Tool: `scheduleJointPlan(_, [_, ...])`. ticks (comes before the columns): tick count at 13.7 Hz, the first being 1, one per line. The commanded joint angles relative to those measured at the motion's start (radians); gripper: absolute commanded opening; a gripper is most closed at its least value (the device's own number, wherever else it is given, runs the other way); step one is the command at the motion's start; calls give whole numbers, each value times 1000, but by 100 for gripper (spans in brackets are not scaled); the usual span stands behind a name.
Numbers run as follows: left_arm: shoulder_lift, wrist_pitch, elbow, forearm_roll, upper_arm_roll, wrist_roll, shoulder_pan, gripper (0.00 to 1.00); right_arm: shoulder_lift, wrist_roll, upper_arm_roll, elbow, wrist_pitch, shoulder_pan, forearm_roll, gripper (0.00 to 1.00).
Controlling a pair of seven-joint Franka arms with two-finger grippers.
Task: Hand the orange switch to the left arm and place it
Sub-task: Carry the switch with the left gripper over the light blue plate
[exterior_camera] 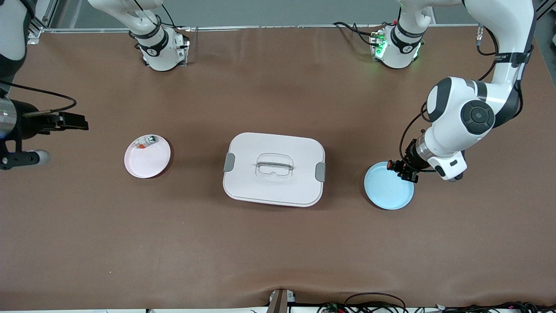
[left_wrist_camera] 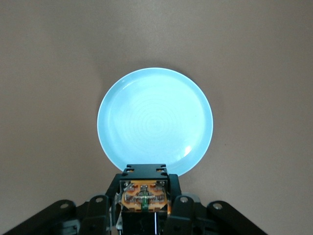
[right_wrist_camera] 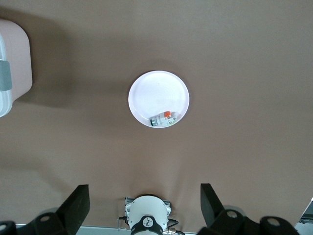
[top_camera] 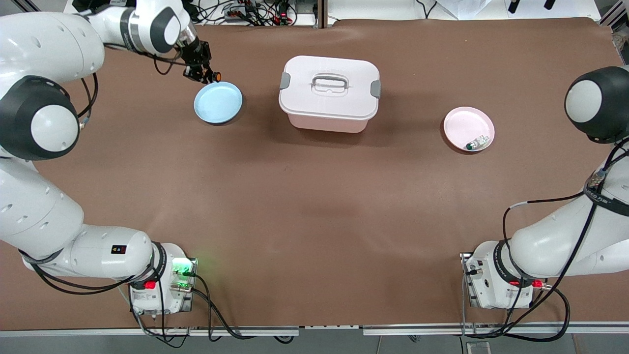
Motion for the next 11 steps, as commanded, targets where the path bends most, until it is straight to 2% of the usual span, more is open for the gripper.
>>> scheduleJointPlan(1, [3,98,-63,21,-3,-25,19,0,-29,-14,8,0,-12,-15,-20,100])
scheduleJointPlan(5, [64,135,-65,35,2,-35,33,0,-52,-11,14,-8,-6,-55,-2,100])
scheduleJointPlan(11, [164,190,-68,190,2,-173,44,0,-72,-15,12,-52,63,-84,18,100])
